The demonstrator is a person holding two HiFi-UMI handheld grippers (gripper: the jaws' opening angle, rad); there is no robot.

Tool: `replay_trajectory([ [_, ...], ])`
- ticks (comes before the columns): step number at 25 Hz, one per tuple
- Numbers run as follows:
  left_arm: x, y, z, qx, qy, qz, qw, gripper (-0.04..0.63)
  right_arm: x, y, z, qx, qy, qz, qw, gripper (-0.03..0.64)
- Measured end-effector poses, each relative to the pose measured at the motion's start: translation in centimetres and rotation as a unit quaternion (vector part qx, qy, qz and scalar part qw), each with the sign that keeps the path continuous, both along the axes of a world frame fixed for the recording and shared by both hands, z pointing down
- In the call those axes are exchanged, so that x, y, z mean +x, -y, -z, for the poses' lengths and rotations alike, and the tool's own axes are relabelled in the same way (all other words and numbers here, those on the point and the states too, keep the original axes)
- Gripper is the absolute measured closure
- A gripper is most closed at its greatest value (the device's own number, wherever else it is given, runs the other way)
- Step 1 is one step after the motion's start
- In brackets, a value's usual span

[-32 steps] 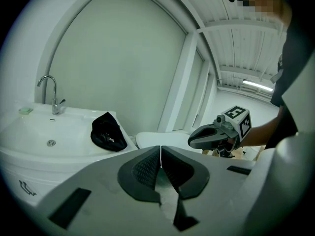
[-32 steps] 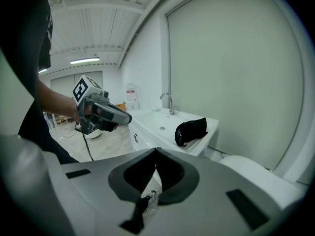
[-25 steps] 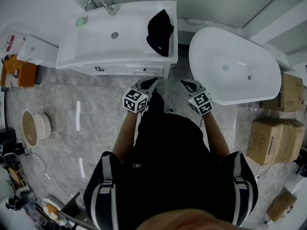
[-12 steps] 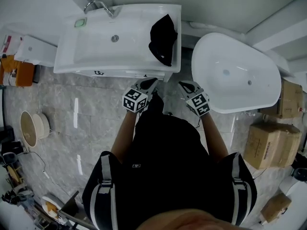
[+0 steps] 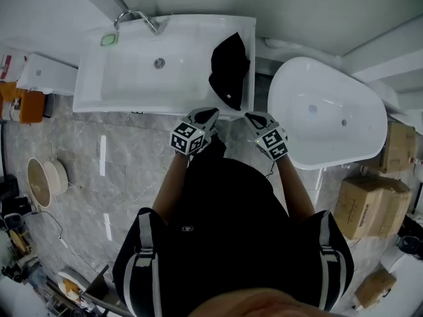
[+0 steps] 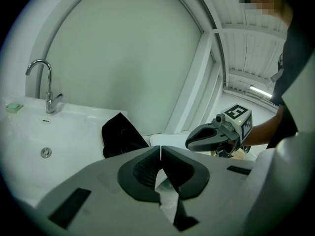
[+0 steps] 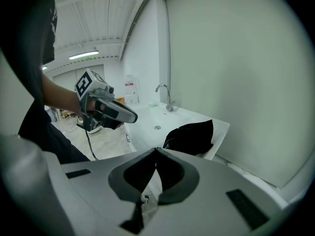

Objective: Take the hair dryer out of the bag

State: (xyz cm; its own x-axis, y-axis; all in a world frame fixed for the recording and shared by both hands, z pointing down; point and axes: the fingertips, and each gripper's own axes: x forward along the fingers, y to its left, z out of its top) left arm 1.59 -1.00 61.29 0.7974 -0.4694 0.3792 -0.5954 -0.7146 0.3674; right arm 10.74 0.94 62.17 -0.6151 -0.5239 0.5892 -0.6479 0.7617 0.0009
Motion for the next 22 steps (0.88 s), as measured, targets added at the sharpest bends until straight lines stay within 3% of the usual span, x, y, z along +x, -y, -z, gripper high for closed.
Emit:
replay_trajectory([
  [13,-2.1,6.6,-2.0,-0.028,0.006,-0.015,0.9995,0.578,-3.4,7.2,-2.6,-0.024,-0.032,0.025,0.999,0.555],
  [16,-2.2,7.8,-2.6,-0.032,0.008,-0.029,0.9990,0.578,-4.6,8.4,-3.8,-0.046,-0.031,0.039,0.998,0.485],
  [22,-2.5,9.1,-4.1,-0.040,0.018,-0.059,0.9973,0.578,-5.5,11.0,-7.0,-0.039,-0.109,0.042,0.992,0.480],
])
